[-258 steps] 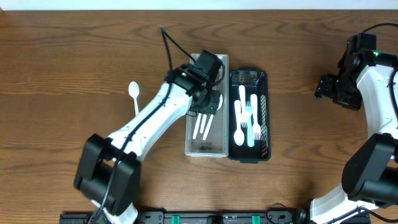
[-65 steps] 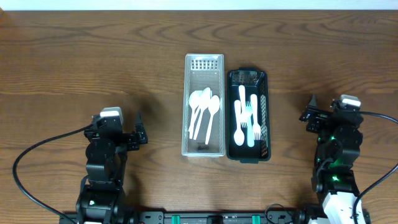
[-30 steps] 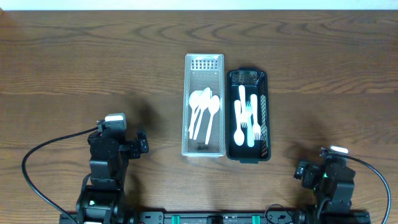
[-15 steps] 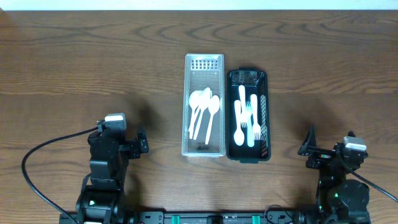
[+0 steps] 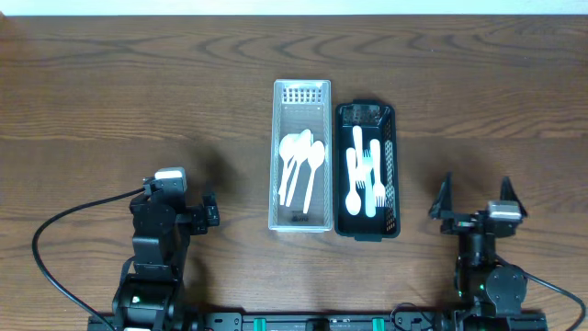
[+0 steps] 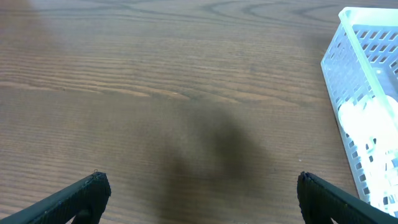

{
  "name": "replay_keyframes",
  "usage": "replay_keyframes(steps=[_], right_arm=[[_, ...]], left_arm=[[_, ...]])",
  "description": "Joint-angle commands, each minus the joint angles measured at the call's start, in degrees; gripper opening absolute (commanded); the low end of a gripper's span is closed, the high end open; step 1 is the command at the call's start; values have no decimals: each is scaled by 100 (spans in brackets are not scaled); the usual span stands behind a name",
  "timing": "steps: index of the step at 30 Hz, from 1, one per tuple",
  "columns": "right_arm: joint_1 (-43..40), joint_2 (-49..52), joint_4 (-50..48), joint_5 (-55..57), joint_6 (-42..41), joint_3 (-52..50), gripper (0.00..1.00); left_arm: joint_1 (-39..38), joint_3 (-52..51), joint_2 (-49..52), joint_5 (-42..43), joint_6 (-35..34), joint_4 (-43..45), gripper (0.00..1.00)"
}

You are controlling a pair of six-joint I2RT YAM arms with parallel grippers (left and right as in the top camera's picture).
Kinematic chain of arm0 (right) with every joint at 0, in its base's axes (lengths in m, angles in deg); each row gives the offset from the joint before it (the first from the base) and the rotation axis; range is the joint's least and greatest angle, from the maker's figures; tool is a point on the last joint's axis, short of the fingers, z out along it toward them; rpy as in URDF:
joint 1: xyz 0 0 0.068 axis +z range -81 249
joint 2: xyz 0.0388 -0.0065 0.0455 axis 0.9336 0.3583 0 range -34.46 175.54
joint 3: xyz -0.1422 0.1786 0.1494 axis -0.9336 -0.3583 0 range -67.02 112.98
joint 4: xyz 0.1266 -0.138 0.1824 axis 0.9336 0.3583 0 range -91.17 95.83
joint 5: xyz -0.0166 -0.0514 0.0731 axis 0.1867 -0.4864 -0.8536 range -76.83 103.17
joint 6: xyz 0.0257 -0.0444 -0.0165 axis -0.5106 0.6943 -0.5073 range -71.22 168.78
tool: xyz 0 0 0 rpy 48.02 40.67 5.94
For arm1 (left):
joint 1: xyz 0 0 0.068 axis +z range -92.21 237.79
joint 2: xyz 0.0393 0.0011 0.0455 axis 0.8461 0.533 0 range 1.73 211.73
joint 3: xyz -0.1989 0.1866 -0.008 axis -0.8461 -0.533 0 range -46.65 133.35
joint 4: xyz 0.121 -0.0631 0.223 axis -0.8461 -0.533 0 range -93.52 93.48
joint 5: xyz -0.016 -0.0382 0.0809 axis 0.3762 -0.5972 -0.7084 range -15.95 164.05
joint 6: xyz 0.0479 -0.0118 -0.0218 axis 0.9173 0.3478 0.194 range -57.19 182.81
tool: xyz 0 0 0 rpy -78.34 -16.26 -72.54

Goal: Pack container

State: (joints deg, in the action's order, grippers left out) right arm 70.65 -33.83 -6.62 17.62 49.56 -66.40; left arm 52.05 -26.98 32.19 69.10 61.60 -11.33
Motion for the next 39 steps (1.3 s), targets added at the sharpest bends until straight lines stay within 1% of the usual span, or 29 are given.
replay_keyframes(steps=[1, 8, 39], right_arm=[[66, -35, 203, -603, 210, -31, 99], [63, -35, 975, -603, 181, -31, 99], [61, -31, 960, -588, 208, -31, 99]], left_arm=[[-9, 33, -24, -68, 76, 4, 98], [-9, 33, -24, -68, 76, 4, 98], [-9, 33, -24, -68, 76, 4, 98]])
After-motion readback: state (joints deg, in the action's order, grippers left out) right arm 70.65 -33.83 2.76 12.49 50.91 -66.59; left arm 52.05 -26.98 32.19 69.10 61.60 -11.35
